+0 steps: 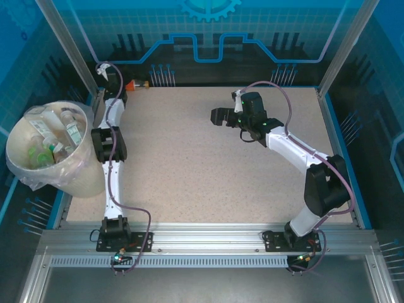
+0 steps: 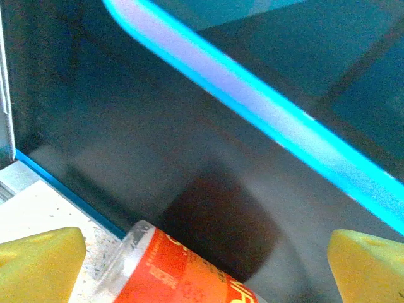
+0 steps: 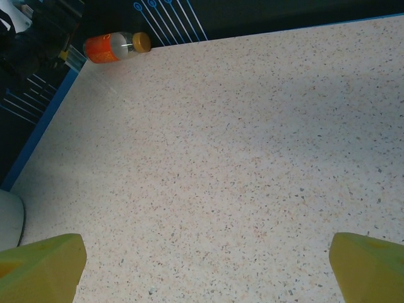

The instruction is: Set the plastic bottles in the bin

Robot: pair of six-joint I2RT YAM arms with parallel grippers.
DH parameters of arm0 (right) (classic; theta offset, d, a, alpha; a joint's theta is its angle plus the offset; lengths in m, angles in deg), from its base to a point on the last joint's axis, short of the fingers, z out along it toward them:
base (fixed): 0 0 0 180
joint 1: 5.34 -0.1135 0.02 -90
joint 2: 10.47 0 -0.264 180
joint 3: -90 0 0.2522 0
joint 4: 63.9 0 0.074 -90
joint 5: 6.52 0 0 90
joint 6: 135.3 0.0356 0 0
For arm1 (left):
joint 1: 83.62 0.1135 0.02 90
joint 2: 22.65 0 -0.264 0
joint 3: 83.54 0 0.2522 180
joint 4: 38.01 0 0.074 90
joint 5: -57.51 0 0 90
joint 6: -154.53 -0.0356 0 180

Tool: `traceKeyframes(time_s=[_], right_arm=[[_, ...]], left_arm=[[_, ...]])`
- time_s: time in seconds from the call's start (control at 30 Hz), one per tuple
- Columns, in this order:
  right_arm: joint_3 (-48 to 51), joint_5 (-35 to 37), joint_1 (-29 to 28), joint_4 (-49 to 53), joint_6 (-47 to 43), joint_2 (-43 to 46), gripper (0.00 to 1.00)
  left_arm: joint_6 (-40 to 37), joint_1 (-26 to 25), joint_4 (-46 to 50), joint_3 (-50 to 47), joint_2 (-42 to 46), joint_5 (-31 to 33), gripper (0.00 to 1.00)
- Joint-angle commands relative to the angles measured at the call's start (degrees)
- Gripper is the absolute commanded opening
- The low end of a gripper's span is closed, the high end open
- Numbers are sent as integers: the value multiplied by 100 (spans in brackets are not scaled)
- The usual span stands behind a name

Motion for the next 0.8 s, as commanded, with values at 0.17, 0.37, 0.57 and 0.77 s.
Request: traceKeyframes(time_s=[0.17, 0.37, 0.57, 0.77], right_arm=[[25, 301, -93, 32, 29, -42, 100], [-130, 393, -141, 184, -50, -120, 100], [-276, 355, -174, 279, -138, -209, 100], [-248, 317, -233, 261, -201, -149, 100]], left_arm=[[1155, 394, 104, 461, -720, -592, 97], [1776, 483, -138, 680, -1039, -1234, 95], [1531, 295, -502, 599, -1008, -2582, 91], [1015, -35, -446, 150, -582, -3535, 88]])
